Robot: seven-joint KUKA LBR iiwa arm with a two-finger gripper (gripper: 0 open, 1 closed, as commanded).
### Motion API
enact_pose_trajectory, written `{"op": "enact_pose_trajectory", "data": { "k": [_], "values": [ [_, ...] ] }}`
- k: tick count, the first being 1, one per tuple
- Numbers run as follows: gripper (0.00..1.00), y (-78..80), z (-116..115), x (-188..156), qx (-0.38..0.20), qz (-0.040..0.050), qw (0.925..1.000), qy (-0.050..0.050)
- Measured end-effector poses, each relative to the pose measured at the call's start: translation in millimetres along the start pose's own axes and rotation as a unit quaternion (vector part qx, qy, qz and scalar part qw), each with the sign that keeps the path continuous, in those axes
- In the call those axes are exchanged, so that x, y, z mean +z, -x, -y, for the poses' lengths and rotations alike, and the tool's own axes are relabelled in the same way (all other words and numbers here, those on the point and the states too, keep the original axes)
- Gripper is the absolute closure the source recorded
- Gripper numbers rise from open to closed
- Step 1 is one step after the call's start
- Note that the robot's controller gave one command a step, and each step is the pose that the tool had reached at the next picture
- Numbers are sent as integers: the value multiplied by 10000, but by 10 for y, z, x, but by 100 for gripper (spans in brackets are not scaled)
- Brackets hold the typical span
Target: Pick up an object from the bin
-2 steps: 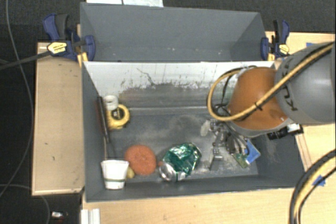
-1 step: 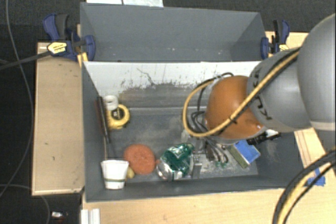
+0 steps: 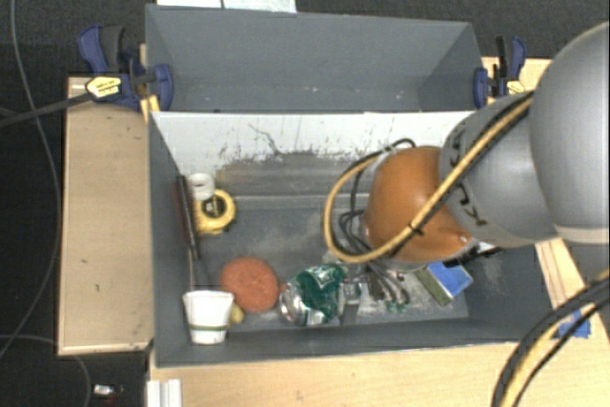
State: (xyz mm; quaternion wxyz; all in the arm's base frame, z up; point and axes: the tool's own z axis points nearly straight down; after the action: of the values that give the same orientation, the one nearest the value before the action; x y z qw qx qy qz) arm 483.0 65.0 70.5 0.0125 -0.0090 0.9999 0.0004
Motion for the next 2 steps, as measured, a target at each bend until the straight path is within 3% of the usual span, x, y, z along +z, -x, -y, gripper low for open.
{"op": "enact_pose_trajectory", "data": {
  "k": [2],
  "values": [
    [100,0,1,1,26,-1,10000,1]
  ]
}}
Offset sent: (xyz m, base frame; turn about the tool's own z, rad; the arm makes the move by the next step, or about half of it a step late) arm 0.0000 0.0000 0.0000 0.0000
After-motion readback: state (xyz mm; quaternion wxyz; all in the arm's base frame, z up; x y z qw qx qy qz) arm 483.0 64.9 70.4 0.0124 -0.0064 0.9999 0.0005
